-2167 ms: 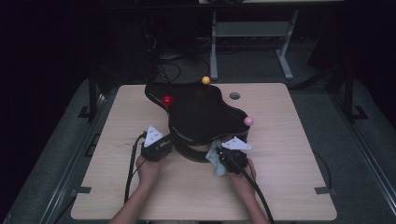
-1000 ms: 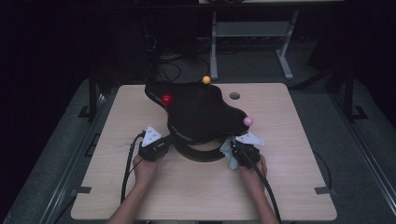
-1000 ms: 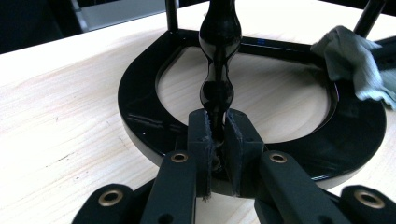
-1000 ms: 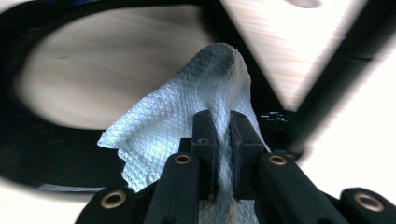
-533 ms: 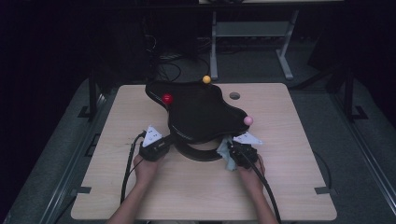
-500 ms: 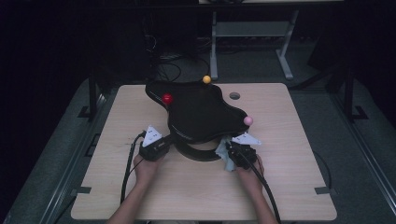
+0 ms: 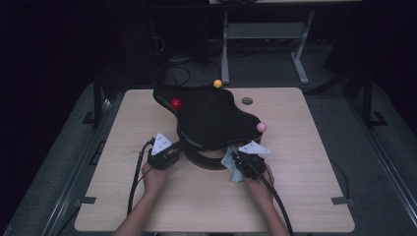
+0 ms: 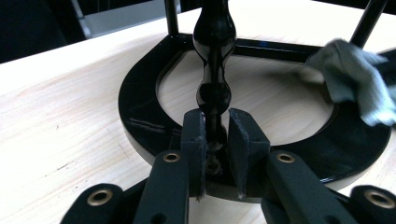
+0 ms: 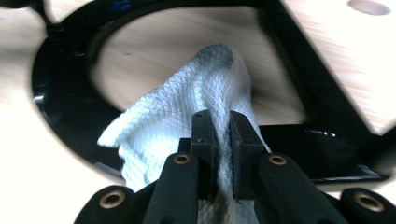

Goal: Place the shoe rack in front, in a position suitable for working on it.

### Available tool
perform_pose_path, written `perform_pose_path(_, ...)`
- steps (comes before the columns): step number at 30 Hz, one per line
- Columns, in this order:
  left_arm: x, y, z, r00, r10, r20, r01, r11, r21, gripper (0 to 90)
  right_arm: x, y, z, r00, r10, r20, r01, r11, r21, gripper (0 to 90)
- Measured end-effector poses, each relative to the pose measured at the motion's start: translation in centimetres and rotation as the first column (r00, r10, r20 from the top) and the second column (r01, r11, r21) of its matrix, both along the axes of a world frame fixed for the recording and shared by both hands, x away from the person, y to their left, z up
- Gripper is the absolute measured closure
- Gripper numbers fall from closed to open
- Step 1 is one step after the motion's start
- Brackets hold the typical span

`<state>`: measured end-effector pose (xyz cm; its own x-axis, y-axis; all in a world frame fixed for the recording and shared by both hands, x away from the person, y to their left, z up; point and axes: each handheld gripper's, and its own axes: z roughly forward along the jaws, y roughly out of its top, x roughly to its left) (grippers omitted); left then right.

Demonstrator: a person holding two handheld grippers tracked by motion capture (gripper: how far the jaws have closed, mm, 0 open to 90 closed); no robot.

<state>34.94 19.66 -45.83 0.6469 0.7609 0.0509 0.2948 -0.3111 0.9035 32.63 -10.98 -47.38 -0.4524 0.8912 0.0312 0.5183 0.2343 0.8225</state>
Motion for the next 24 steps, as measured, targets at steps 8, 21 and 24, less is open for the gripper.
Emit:
perform_pose_path(8, 0.0, -0.1, 0.0, 1.0000, -0.003, 0.009, 0.003, 1.0000, -0.003, 75.1, 0.1, -0.4, -0.1, 0.9987, -0.049, 0.013, 0.049, 0.999, -0.005, 82.1)
perform_pose_path(21, 0.5, -0.4, -0.4, 0.9999, 0.003, 0.011, -0.003, 0.9999, -0.012, 74.0, -0.8, 1.8, -0.1, 0.9983, 0.055, 0.020, -0.055, 0.998, -0.009, 82.0)
perform_pose_path(24, 0.4, -0.5, -0.4, 1.0000, -0.004, 0.005, 0.004, 0.9998, -0.019, 74.3, -0.3, 0.7, -0.2, 0.9995, 0.002, 0.031, -0.001, 1.000, -0.020, 82.0)
